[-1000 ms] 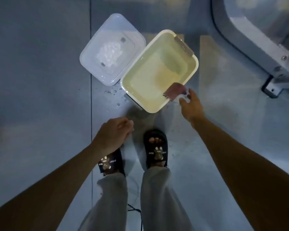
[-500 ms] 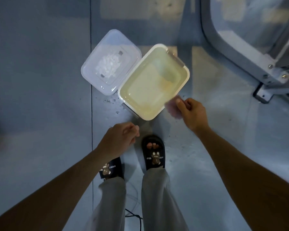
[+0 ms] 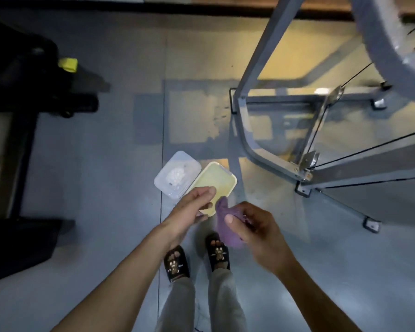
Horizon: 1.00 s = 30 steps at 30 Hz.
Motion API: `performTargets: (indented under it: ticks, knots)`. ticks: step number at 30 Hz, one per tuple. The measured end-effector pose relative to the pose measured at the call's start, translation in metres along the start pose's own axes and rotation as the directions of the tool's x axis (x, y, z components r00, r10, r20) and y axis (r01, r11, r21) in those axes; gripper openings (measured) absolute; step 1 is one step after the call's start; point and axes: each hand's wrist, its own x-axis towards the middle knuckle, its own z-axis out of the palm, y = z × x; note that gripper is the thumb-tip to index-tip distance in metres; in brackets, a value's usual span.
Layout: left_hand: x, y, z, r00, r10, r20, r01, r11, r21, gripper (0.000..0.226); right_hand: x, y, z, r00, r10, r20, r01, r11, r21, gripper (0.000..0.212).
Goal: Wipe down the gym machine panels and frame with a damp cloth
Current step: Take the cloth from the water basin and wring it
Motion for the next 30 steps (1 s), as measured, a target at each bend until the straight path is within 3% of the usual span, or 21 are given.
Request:
performTargets:
  ticks: [3,6,10,13,18,21,23,27,30]
  knots:
    - [-0.064,0.036,0.016,0.96,-0.013,0.28,0.067,0.981,-0.184,0.082,-0.051,-0.084,0.0,0.995,-0.104,-0.006,0.104,0.99,0.091,0.021]
    - [-0.115,0.058,0.032,0.898,0.066,0.435,0.075,0.952,-0.298,0.103,-0.098,-0.135,-0.007,0.977,-0.168,-0.131,0.18,0.98,0.084,0.024]
    - [-0.174,0.086,0.067,0.867,0.181,0.464,-0.088,0.973,-0.215,0.064,-0.157,-0.172,-0.022,0.905,-0.195,-0.378,0.229,0.972,0.049,0.023]
    - [-0.197,0.102,0.096,0.91,0.24,0.338,-0.226,0.971,-0.082,0.034,-0.187,-0.183,-0.033,0.832,-0.201,-0.516,0.224,0.974,-0.018,0.024]
    - [-0.227,0.121,0.162,0.823,0.463,0.328,-0.53,0.834,0.152,0.023,-0.239,-0.175,-0.069,0.677,-0.162,-0.718,0.136,0.986,-0.095,0.055]
    - [-0.233,0.126,0.208,0.762,0.549,0.344,-0.645,0.69,0.327,0.013,-0.256,-0.166,-0.092,0.63,-0.07,-0.773,0.219,0.971,0.091,0.033]
    - [-0.237,0.124,0.247,0.742,0.552,0.38,-0.668,0.652,0.359,0.013,-0.273,-0.163,-0.114,0.607,0.015,-0.795,0.292,0.926,0.24,0.017]
    - [-0.244,0.11,0.33,0.685,0.58,0.441,-0.728,0.53,0.435,0.022,-0.309,-0.145,-0.17,0.606,0.059,-0.793,0.347,0.878,0.33,0.008]
    - [-0.253,0.091,0.398,0.651,0.609,0.452,-0.752,0.441,0.49,0.024,-0.339,-0.127,-0.221,0.537,0.084,-0.84,0.368,0.872,0.323,0.018]
